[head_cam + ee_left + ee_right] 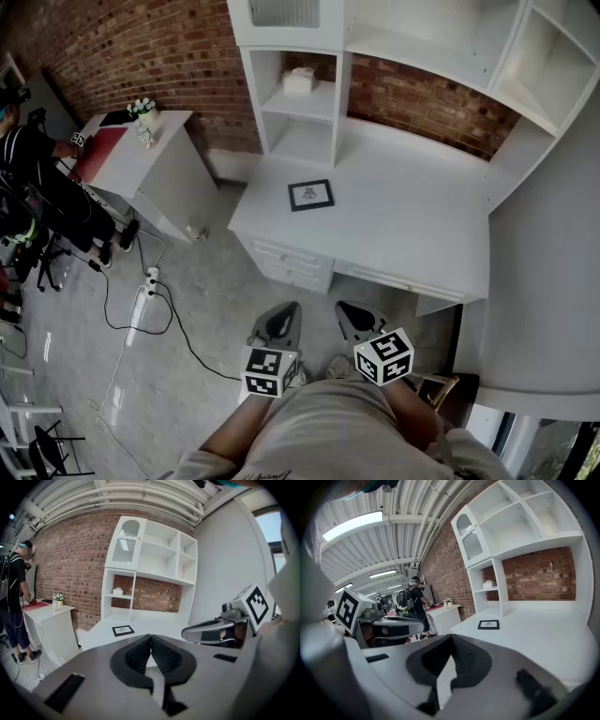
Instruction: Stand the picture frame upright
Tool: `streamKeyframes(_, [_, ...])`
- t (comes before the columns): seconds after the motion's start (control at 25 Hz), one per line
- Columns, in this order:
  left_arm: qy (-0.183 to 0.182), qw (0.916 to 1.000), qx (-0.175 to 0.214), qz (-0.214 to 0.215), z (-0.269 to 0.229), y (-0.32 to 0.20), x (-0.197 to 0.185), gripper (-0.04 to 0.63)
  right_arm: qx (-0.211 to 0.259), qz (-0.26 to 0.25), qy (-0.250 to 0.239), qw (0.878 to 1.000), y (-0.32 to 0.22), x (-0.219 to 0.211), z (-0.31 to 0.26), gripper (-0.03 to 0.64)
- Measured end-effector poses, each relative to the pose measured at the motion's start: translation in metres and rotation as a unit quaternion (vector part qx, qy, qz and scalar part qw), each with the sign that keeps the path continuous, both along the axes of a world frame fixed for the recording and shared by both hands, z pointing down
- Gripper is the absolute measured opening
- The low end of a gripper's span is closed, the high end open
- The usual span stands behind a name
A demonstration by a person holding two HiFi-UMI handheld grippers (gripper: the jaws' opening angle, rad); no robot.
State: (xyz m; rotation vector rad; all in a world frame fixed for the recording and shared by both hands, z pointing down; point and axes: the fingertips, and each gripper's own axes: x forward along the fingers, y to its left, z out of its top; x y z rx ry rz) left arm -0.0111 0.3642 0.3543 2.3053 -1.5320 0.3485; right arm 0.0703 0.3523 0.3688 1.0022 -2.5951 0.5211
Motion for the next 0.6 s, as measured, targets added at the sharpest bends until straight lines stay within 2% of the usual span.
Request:
streamKeyframes(0.32, [0.002,0.9999,0.0,0.013,0.0,0.001,-0.001,0.015,0.002,0.002,0.006,1.0,0.001,-0.007,0.001,0.028])
streamKeyframes(0.6, [0.009,0.9999,0.0,0.008,0.003,0.005,-0.02,0.015,-0.007,0.014,-0.018,1.0,0.003,-0.017,0.0,0.028])
